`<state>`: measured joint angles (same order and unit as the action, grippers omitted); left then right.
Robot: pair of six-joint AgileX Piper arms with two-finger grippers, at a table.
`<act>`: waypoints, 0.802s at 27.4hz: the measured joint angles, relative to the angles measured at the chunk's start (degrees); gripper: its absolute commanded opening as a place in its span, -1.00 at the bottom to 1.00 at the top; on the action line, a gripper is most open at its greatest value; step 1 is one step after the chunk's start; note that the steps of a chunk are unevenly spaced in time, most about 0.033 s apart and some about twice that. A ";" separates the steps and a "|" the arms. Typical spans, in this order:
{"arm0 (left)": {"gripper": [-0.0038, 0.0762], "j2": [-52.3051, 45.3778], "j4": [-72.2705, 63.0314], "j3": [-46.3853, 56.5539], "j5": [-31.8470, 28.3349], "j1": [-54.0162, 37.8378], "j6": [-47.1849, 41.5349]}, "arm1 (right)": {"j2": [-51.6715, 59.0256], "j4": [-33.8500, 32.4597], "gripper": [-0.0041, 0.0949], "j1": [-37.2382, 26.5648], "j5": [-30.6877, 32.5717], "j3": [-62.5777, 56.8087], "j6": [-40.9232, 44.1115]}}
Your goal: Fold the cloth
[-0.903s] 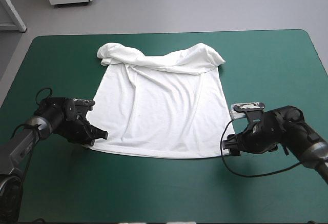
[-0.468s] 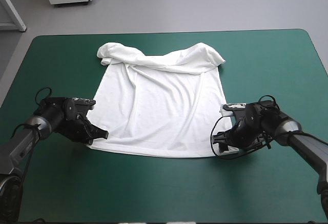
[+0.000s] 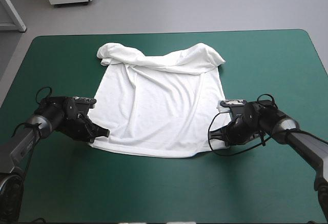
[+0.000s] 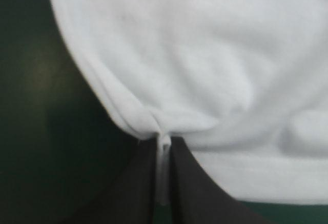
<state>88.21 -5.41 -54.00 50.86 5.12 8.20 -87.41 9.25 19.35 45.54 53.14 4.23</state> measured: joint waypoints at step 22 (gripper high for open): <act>-0.93 -12.36 2.21 -63.42 12.26 0.17 1.03 | 15.48 -1.47 -0.95 0.11 0.18 55.60 -0.54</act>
<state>75.85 -3.20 -117.42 63.13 5.29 9.23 -71.93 7.78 19.46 45.71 108.74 3.69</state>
